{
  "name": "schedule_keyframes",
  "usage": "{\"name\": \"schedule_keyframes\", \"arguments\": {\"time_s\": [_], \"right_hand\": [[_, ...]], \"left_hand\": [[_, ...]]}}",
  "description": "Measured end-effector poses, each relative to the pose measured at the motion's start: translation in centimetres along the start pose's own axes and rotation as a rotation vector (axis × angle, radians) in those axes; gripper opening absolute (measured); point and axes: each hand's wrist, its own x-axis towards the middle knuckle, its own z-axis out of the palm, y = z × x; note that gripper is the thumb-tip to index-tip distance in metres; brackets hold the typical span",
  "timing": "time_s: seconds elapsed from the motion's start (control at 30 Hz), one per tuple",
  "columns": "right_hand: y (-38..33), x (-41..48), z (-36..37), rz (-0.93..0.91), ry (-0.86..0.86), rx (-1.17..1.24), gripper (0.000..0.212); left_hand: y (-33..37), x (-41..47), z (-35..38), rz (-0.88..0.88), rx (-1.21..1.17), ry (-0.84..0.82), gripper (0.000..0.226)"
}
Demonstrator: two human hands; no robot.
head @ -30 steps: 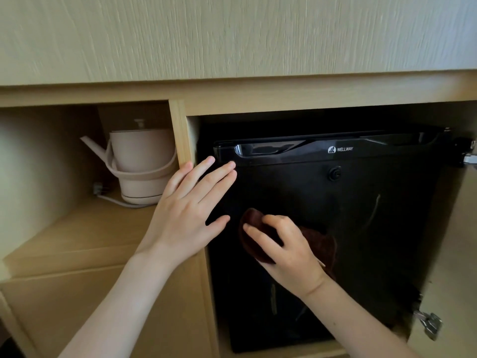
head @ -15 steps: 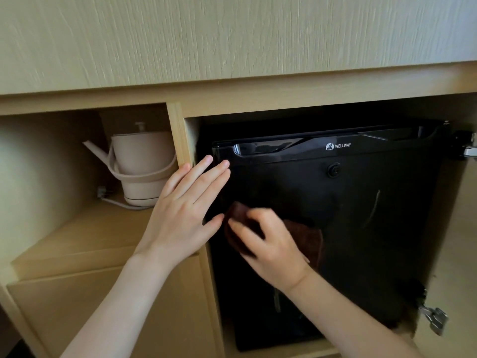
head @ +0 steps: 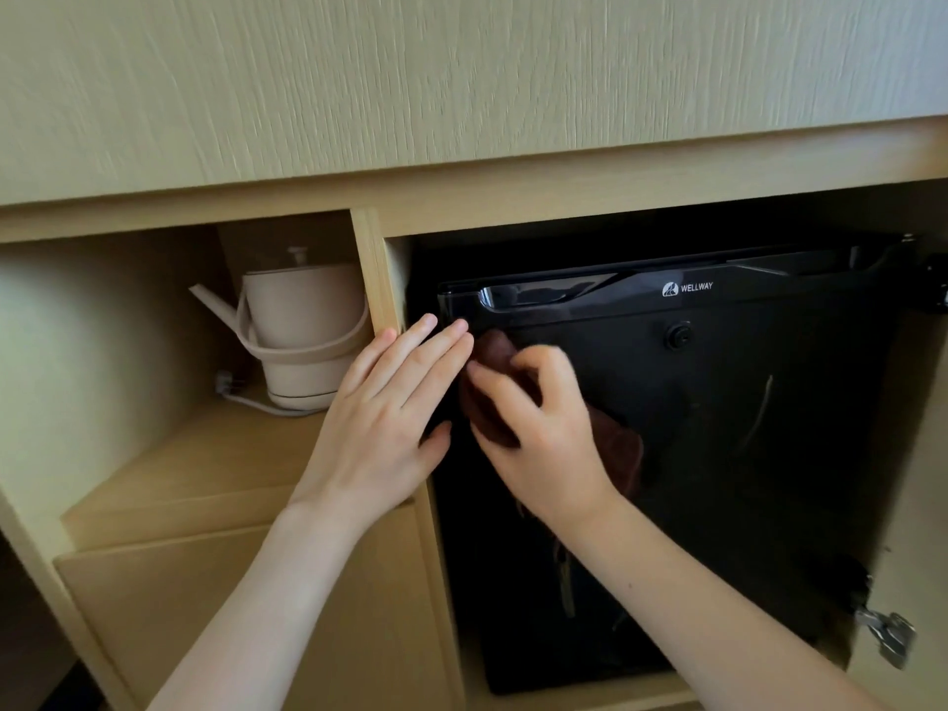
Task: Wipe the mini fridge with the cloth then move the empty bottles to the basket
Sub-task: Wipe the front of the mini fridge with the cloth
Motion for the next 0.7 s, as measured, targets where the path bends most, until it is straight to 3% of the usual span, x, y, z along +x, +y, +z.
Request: {"name": "schedule_keyframes", "arguments": {"time_s": [0.23,0.37,0.5,0.7], "right_hand": [[1.3,-4.7,-1.1,-0.233,-0.246,-0.053,0.032],[2.2,-0.5,-2.5,0.031,0.055,-0.027,0.036],[2.6,2.3,-2.4,0.06,0.199,-0.029,0.035],[2.8,-5.0,-2.2,-0.141,-0.123,-0.045,0.032]], "left_hand": [[0.1,0.1,0.0,-0.019,0.033,-0.026,0.083],[0.3,0.2,-0.3,-0.006,0.028,-0.041,0.079],[0.8,0.4,0.1,-0.002,0.072,-0.037,0.073],[1.9,0.2,1.5,-0.055,0.101,0.034,0.075]]}}
